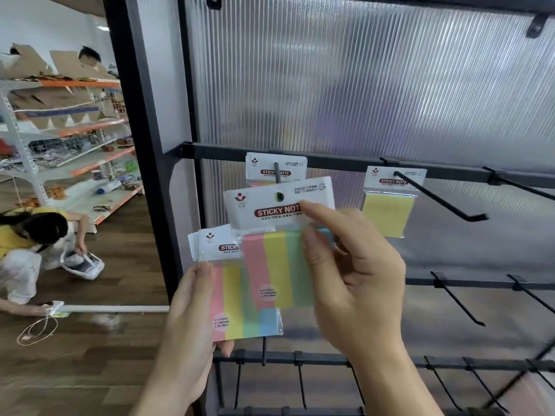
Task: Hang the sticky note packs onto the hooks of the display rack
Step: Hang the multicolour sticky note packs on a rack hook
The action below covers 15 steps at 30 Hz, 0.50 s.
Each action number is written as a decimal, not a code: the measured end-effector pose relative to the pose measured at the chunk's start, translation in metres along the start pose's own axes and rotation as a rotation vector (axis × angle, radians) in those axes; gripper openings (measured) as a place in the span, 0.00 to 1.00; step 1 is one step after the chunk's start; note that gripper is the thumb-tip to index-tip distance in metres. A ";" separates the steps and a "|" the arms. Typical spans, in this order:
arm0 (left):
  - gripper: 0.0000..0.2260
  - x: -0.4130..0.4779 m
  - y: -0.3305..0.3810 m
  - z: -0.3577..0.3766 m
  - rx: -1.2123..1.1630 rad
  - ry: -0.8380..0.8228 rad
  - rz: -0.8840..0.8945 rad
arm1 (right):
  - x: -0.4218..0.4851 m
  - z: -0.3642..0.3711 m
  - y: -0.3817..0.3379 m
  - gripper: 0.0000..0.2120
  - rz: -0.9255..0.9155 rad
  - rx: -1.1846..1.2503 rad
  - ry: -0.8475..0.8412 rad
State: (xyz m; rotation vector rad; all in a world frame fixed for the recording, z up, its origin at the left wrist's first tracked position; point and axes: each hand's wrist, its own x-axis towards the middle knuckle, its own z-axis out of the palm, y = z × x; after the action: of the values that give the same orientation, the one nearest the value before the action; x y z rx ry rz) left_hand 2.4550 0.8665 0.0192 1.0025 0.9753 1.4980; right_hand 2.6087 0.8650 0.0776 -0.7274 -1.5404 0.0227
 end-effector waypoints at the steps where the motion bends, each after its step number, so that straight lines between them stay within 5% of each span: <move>1: 0.20 0.000 0.000 -0.001 0.005 0.002 -0.002 | 0.001 0.002 0.001 0.12 0.016 -0.040 0.003; 15: 0.19 -0.002 0.006 -0.004 0.000 0.043 -0.027 | 0.011 0.021 0.033 0.13 0.146 -0.146 0.029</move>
State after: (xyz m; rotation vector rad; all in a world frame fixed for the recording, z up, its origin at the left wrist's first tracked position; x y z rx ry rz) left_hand 2.4492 0.8634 0.0236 0.9564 1.0159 1.5024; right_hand 2.6044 0.9051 0.0701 -0.9511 -1.4698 0.0087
